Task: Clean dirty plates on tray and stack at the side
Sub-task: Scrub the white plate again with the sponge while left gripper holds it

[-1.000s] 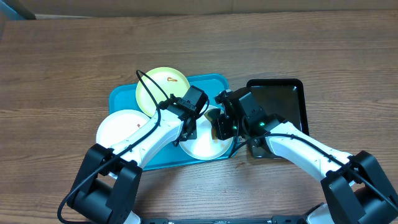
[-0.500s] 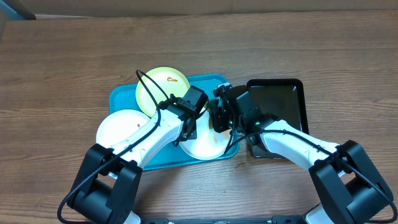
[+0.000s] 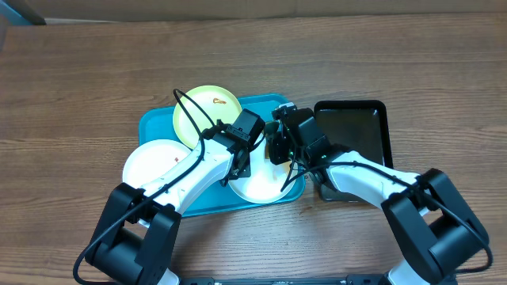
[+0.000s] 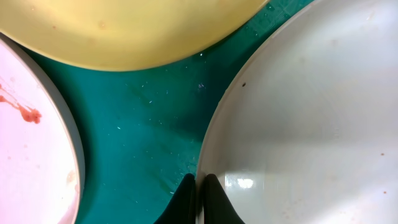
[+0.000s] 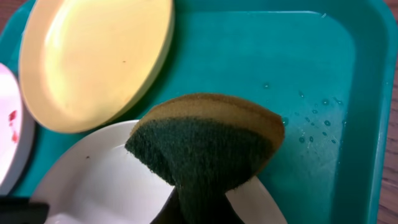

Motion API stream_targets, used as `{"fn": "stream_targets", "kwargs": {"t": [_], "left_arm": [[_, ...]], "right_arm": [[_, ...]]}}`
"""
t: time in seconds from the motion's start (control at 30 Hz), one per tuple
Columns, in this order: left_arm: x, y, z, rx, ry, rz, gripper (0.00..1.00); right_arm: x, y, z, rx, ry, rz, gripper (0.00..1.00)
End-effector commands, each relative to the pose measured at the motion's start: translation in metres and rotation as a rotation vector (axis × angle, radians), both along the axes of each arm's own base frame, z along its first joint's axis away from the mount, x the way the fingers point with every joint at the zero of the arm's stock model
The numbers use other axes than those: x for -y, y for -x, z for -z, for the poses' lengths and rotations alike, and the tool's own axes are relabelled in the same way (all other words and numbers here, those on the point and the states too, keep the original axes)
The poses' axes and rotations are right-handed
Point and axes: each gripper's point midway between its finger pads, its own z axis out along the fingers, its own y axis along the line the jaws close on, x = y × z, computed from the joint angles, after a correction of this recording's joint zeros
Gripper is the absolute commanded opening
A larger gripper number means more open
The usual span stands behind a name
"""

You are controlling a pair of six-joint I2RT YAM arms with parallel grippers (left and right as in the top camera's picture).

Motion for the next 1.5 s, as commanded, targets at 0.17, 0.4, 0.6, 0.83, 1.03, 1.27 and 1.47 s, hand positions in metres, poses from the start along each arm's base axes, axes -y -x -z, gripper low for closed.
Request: {"fn": "stream_targets", "kwargs": {"t": [0.17,0.4,0.6,0.83,1.03,1.27,1.47], "left_arm": [[-0.003,0.004,0.005,-0.019,-0.02,0.018,0.04],[-0.003,0.004,0.005,-0.018,-0.02,0.018,0.04],[-0.003,0.004,0.005,-0.018,-0.02,0.018,0.04],[-0.003,0.004,0.005,-0.018,-0.02,0.018,0.04],[-0.003,0.004,0.005,-0.018,-0.02,0.018,0.04],[-0.003,0.004,0.005,-0.018,-0.02,0.018,0.04],[-0.003,0.004,0.005,-0.018,-0.02,0.018,0.04]], "right_arm": [[0.002,-0.011,-0.003,0.028,-0.008,0.067,0.04],[0.003,-0.009,0.002,-0.002,-0.017,0.09,0.04],[-0.003,-0.002,0.003,-0.018,-0.019,0.084,0.04],[-0.003,-0.003,0.004,0.028,0.038,0.118,0.04],[-0.004,-0.007,0.0,0.047,0.025,0.125,0.04],[-0.003,-0.006,0.002,0.038,0.029,0.127,0.04],[0.0,-0.006,0.009,0.031,0.043,0.135,0.04]]}}
